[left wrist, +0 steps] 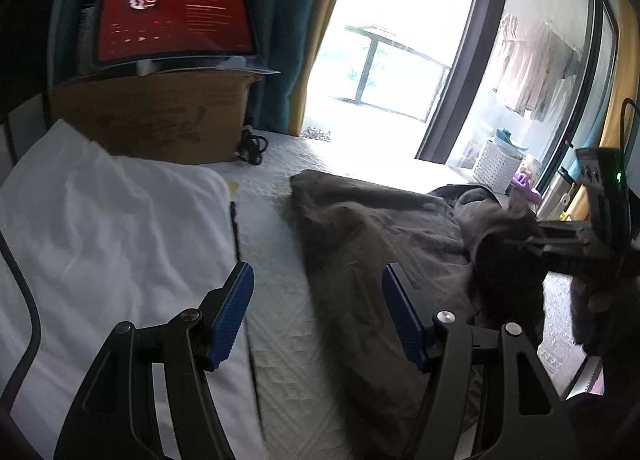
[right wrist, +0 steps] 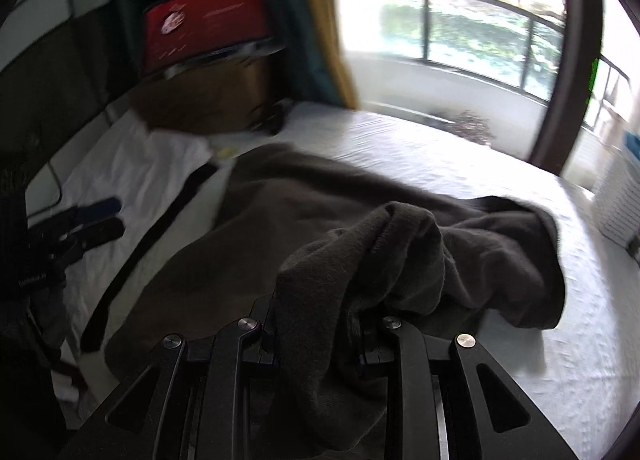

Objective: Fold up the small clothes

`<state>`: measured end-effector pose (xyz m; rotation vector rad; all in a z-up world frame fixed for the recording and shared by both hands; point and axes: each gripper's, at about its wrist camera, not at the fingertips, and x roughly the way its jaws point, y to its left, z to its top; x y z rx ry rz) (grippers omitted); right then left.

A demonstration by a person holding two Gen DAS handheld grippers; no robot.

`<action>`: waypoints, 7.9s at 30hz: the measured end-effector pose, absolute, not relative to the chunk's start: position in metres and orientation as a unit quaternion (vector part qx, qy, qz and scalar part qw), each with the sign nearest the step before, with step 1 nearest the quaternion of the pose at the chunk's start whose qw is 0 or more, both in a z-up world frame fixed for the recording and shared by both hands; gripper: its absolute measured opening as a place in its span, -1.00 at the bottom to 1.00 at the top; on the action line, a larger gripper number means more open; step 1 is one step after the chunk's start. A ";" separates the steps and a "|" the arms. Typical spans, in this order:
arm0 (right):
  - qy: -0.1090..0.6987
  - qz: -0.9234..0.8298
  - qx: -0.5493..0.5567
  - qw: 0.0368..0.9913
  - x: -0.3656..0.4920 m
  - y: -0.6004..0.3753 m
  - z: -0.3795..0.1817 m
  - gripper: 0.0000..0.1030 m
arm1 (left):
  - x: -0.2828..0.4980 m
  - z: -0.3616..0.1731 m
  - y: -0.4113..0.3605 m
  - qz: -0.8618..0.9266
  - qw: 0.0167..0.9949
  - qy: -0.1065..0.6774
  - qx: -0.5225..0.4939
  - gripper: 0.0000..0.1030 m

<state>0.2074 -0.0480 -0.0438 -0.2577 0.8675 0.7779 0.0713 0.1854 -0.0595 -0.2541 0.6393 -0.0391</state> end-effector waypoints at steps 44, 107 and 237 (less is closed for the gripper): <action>0.403 0.416 -0.091 0.810 0.163 -0.061 -0.050 0.44 | 0.090 -0.031 0.135 -0.012 0.942 0.327 -0.068 0.32; 0.459 0.217 0.017 0.861 0.291 -0.229 -0.111 0.63 | 0.216 -0.057 0.148 0.074 0.902 0.426 0.006 -0.44; 0.439 0.262 -0.092 0.855 0.165 -0.168 -0.092 0.63 | 0.103 -0.078 0.128 -0.020 0.902 0.430 -0.041 -0.71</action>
